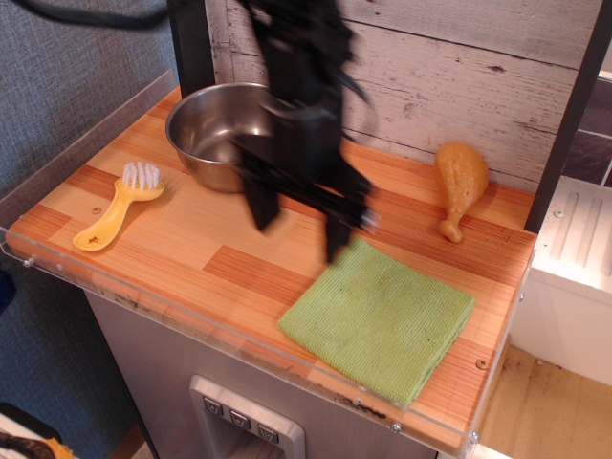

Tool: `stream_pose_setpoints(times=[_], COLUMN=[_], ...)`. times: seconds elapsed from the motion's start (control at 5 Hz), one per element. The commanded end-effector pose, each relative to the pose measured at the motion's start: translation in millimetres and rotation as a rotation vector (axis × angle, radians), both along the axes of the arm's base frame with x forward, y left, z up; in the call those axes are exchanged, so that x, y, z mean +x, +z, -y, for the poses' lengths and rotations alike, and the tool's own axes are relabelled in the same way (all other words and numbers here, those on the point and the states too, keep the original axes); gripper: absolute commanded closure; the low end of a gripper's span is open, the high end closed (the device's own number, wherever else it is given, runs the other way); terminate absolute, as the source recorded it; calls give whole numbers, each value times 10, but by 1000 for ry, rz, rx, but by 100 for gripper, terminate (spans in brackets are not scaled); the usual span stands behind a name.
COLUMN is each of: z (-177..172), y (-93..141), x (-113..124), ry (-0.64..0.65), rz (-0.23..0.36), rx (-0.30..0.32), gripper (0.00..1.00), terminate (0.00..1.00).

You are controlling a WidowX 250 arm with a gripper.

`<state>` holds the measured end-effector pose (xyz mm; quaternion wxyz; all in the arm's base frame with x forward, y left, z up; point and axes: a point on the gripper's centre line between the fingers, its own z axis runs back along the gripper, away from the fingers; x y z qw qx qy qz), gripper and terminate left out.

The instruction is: Move green cloth next to yellow brush

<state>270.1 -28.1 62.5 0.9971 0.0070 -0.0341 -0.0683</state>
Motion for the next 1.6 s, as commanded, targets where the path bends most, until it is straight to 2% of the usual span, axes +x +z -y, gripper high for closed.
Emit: stream_pose_setpoints(times=[0.0,0.4,0.6,0.8,1.2,1.4], z=[282,276,306,163,-652,-1044], y=[-238,-507,-656,-787,-680,-654], x=[59,28,-12,-71,-33,-23], ry=[-66,-104,-116,-102,7,-8], rz=[10,-15,-51,-97,-85,-65], rx=[7,45,53,65,70,86], gripper=[0,0,0,0,0,0], terminate=[0,0,0,0,0,0])
